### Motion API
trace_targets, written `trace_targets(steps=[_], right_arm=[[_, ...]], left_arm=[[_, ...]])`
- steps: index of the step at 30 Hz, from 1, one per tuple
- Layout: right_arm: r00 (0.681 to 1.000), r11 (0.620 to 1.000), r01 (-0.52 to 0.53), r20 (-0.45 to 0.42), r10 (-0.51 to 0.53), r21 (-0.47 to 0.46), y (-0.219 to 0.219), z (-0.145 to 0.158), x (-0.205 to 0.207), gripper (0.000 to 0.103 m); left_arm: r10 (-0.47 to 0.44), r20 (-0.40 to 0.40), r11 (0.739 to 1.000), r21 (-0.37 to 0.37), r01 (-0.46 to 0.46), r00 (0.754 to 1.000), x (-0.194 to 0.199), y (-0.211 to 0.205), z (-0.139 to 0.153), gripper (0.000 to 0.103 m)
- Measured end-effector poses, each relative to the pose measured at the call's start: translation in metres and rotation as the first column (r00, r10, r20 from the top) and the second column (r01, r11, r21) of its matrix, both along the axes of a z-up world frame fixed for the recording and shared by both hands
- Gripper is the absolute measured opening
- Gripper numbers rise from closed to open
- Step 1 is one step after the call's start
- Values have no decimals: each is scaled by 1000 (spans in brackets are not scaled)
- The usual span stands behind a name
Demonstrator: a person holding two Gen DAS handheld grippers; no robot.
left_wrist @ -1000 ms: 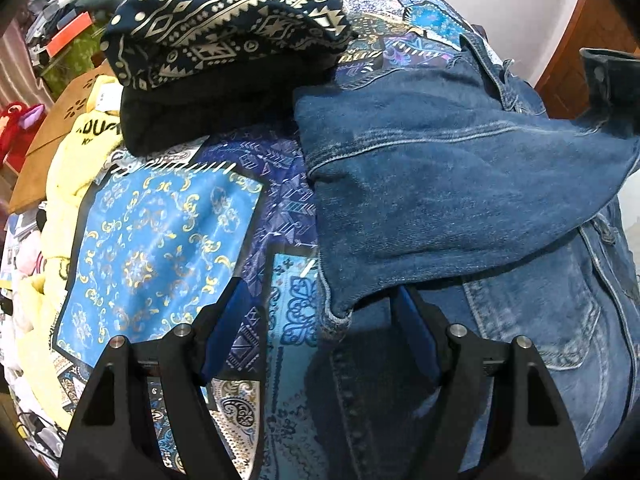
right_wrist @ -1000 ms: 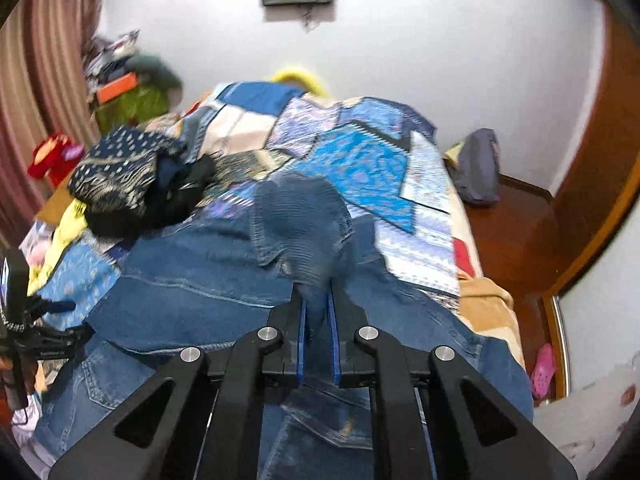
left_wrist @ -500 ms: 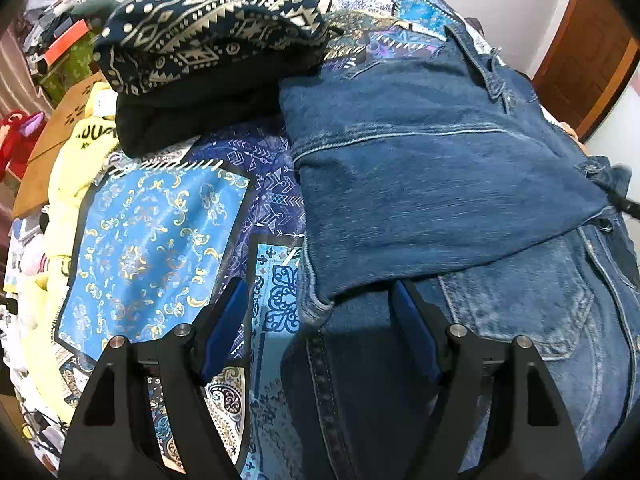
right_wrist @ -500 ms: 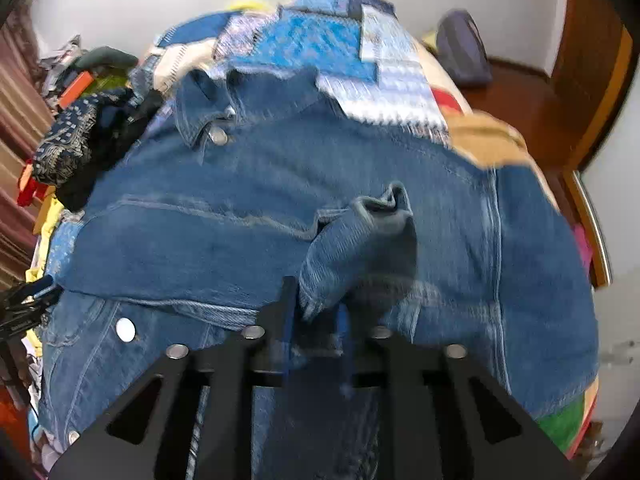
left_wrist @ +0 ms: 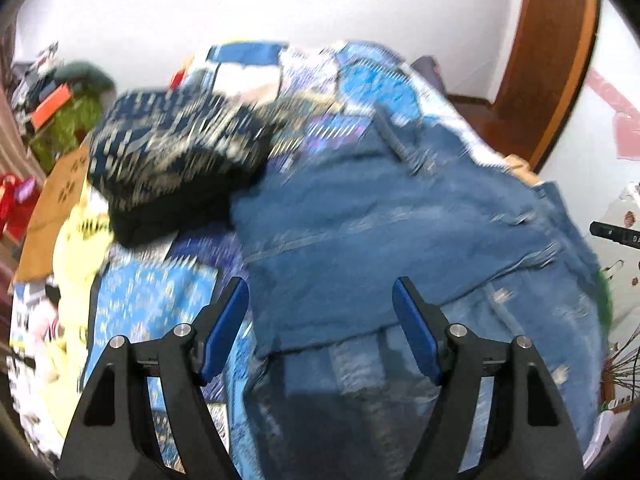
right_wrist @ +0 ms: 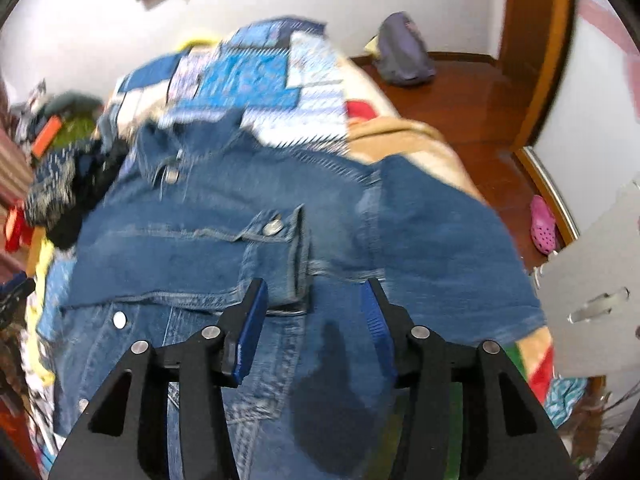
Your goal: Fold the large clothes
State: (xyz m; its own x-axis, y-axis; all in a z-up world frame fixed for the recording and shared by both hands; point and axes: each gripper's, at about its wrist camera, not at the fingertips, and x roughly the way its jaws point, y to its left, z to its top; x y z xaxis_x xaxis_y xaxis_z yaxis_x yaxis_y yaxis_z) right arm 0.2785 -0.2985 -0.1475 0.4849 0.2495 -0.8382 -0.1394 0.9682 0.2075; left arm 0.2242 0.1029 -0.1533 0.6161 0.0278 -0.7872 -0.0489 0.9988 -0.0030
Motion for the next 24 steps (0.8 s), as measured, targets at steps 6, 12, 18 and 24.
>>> trace_targets(steps=[6,12,18,24], right_arm=[[988,987,150,40,-152,52,-51,12,-6,61],[953,945,303,-63,-297,125,-107,-21,-10,61],[895,883,429,-222,-388,189,-146,-77,-9,61],[848,821,514,-290,-443,249,-169,-111,2,61]], left_arm=[[-55,81,998,-21,57,995,19,-33,29,76],[-97,98,994,-44,102,990,35,-64,34,79],[-129,64,989,-67,133,990,47,-85,22,79],[-130,22,989,-69,132,991,55,-93,5,79]])
